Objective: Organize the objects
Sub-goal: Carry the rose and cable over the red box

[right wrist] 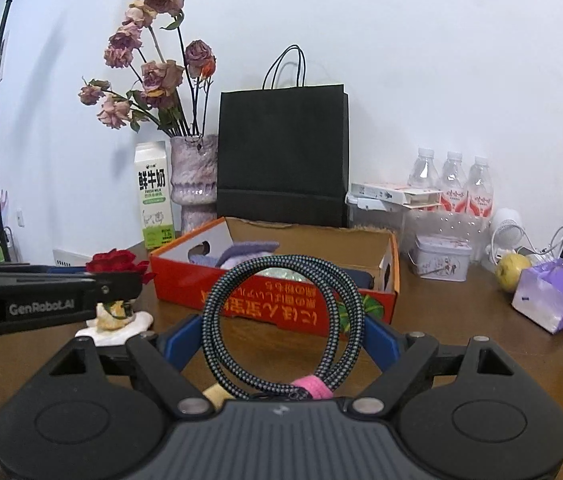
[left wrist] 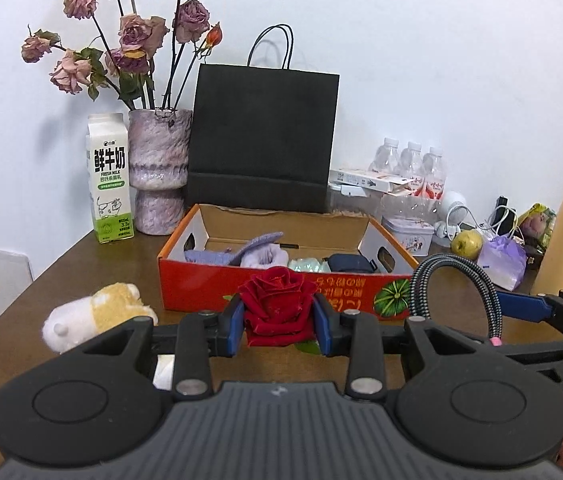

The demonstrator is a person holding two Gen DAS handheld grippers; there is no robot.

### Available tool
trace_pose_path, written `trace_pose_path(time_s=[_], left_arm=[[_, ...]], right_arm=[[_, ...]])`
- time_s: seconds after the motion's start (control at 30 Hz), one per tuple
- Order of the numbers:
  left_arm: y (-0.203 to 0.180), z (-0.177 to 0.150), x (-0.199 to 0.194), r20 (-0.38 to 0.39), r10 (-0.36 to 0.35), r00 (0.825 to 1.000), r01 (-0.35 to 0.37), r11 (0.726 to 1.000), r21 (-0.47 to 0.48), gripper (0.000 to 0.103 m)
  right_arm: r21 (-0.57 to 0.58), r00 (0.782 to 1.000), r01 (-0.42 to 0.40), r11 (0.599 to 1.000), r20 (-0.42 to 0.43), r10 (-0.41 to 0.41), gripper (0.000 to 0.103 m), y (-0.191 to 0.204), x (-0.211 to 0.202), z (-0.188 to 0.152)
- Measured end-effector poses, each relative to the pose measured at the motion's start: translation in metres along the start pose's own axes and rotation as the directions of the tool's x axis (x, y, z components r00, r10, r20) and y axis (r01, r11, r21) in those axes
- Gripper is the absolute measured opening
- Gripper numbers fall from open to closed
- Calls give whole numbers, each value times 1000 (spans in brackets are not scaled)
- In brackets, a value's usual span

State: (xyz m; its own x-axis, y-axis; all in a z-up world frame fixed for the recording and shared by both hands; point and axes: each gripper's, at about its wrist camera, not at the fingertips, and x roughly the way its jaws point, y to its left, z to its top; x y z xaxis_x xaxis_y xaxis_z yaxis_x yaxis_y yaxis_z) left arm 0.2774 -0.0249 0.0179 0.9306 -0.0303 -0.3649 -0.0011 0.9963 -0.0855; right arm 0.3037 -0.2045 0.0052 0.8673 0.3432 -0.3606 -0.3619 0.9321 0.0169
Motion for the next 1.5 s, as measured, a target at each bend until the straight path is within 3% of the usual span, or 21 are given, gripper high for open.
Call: trace_pose_path(time_s=[0.97,1.5], left_arm=[[11,35,74,9,12,1000,-12,999,-46,36],[21,63,116,51,48,998,-44,995,-89,36]], right_arm=[[20,1000,11,1000,11,-11,85,-9,79,32],[46,998,62,997,21,-63,85,-22,129,54]])
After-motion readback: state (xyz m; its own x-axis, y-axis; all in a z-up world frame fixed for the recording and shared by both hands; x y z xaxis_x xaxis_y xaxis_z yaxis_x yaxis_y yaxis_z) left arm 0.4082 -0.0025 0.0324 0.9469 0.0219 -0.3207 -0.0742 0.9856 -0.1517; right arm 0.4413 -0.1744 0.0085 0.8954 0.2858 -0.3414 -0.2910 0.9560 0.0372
